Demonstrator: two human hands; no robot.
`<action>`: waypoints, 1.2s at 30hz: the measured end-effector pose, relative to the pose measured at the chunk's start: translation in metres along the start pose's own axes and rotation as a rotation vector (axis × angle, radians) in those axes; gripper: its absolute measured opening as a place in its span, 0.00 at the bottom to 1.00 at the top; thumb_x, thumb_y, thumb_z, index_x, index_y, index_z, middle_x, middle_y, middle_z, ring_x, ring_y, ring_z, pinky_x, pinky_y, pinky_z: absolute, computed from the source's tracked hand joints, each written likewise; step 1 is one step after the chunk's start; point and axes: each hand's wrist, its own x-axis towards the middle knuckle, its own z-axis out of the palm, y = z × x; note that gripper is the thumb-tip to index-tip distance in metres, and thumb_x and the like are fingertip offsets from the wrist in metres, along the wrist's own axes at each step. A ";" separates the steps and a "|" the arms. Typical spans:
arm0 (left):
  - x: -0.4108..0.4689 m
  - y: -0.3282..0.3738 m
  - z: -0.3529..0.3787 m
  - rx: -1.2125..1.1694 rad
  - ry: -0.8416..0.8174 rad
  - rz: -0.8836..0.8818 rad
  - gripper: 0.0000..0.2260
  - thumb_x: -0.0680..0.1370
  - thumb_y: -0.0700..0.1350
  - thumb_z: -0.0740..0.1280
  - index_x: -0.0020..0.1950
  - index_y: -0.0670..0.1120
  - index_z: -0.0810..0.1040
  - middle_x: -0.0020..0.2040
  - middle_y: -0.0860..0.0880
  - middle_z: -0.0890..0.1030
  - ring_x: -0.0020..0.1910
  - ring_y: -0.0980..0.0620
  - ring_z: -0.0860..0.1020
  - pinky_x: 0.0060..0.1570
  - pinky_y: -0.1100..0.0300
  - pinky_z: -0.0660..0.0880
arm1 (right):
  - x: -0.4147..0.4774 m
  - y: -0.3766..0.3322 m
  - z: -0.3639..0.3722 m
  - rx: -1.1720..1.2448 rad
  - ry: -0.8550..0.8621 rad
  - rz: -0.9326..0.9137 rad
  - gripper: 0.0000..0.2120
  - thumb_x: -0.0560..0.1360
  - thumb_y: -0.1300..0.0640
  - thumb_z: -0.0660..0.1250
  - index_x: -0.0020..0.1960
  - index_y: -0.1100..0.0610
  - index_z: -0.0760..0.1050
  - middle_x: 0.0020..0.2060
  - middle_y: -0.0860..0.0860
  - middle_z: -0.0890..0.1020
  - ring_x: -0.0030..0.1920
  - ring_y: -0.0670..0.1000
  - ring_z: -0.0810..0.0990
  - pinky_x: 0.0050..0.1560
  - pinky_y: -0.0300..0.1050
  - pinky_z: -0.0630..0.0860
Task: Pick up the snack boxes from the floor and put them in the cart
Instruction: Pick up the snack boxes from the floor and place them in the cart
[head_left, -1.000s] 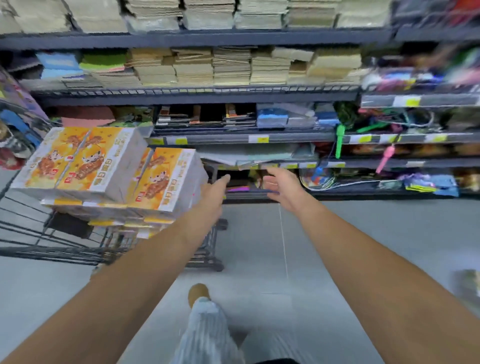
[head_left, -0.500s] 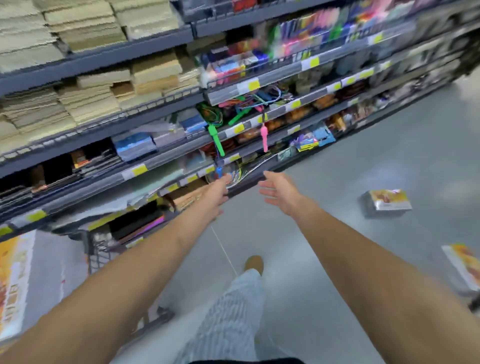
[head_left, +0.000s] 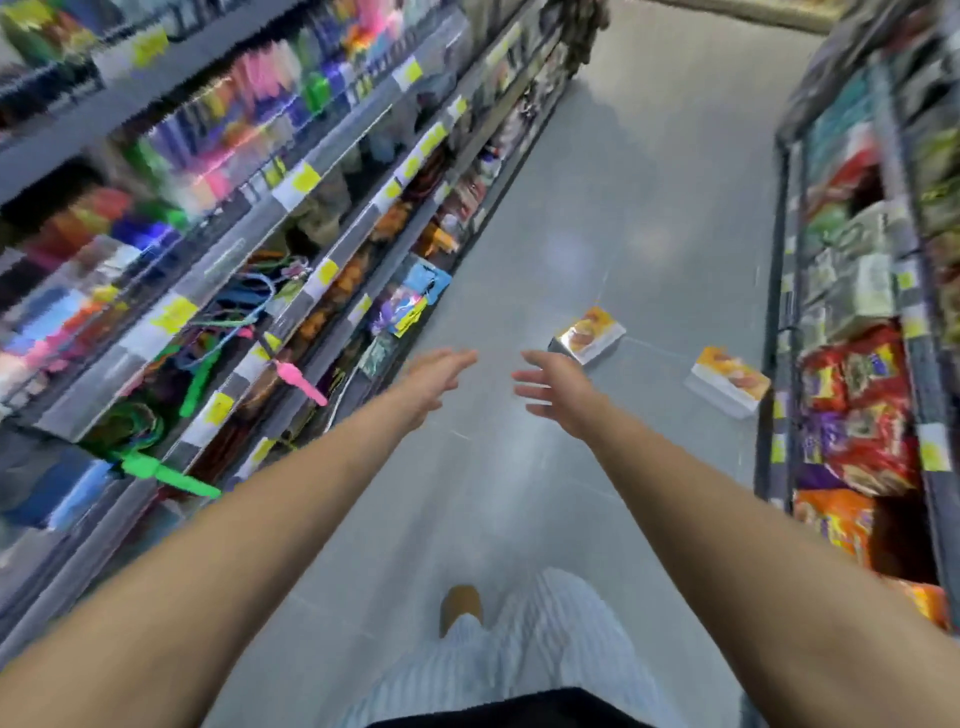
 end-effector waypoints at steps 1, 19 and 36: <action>0.012 0.012 0.010 0.033 -0.033 0.014 0.18 0.79 0.52 0.63 0.66 0.47 0.72 0.67 0.49 0.74 0.60 0.51 0.73 0.56 0.56 0.64 | 0.009 -0.004 -0.012 0.024 0.027 0.009 0.04 0.78 0.51 0.63 0.46 0.50 0.73 0.51 0.52 0.79 0.49 0.52 0.78 0.51 0.47 0.71; 0.244 0.193 0.163 0.439 -0.349 -0.007 0.09 0.79 0.52 0.64 0.55 0.50 0.70 0.53 0.50 0.73 0.52 0.51 0.71 0.48 0.58 0.67 | 0.216 -0.108 -0.179 0.283 0.339 0.144 0.11 0.77 0.51 0.64 0.55 0.57 0.76 0.41 0.50 0.79 0.40 0.49 0.78 0.44 0.45 0.72; 0.458 0.295 0.269 0.489 -0.401 -0.076 0.26 0.77 0.51 0.66 0.72 0.43 0.66 0.69 0.46 0.72 0.66 0.48 0.71 0.58 0.57 0.65 | 0.394 -0.191 -0.305 0.389 0.447 0.251 0.04 0.78 0.52 0.63 0.46 0.52 0.74 0.45 0.51 0.80 0.46 0.51 0.77 0.42 0.44 0.70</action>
